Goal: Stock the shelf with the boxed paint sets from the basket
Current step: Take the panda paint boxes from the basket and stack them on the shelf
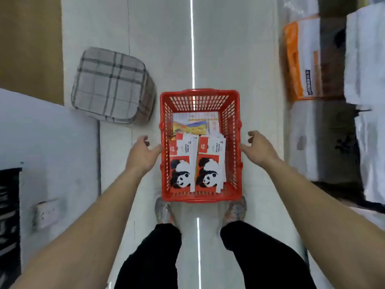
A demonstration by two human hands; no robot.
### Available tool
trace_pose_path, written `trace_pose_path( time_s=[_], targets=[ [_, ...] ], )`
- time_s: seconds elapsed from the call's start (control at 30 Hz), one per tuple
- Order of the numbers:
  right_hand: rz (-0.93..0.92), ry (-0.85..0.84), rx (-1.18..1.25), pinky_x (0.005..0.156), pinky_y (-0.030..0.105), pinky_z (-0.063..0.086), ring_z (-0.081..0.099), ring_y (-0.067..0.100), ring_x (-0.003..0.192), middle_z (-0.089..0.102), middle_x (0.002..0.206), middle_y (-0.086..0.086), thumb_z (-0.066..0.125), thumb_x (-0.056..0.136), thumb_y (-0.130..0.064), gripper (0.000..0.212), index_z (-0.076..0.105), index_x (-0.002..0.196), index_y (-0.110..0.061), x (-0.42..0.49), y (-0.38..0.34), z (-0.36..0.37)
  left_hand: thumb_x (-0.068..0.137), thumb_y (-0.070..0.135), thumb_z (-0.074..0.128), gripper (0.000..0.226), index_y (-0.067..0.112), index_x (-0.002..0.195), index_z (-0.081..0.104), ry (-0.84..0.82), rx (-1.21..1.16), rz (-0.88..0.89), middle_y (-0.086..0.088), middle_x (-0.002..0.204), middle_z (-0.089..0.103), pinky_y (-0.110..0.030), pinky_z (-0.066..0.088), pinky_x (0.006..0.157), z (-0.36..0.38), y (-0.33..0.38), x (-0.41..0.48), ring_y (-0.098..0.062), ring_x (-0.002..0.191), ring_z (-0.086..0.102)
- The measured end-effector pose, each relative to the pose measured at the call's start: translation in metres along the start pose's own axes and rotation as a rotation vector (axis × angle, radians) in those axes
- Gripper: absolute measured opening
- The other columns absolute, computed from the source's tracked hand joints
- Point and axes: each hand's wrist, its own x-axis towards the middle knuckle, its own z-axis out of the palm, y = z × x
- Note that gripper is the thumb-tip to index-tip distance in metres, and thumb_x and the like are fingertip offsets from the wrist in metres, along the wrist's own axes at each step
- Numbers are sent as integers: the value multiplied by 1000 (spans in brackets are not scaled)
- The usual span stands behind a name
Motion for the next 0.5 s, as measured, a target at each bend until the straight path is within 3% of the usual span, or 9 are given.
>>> trace_pose_path(
  time_s=[0.13,0.23,0.3,0.4,0.5],
  targets=[
    [66,36,75,96,35,45,61,34,128,55,150,18,68,97,-33,72,38,156,-5,67,39,50,90,46,67,78,10,150,35,16,-6,-26,-10,145,54,-41,46,102,56,-35,66,-30,124,58],
    [37,67,113,83,31,43,65,29,105,67,131,15,66,97,-23,49,52,141,-5,97,61,79,93,43,65,66,10,145,41,29,-79,-36,-3,131,60,-33,45,91,90,-53,98,-24,109,62],
    [-10,101,118,83,33,44,65,33,110,68,128,15,60,100,-18,35,57,134,-7,106,70,93,97,38,61,48,12,135,50,43,-123,-13,0,117,62,-29,42,83,107,-58,106,-19,98,60],
    [-39,143,183,92,38,51,65,34,117,70,129,13,53,105,-18,34,57,138,-13,114,78,107,102,28,52,29,12,125,58,145,-146,55,4,106,63,-19,41,73,124,-65,109,-15,91,59],
    [-51,200,205,85,30,45,67,31,108,73,122,12,55,104,-14,32,62,135,-10,114,78,110,103,25,50,22,11,113,63,219,-126,114,2,97,66,-8,38,62,126,-68,108,-16,84,61]
  ],
)
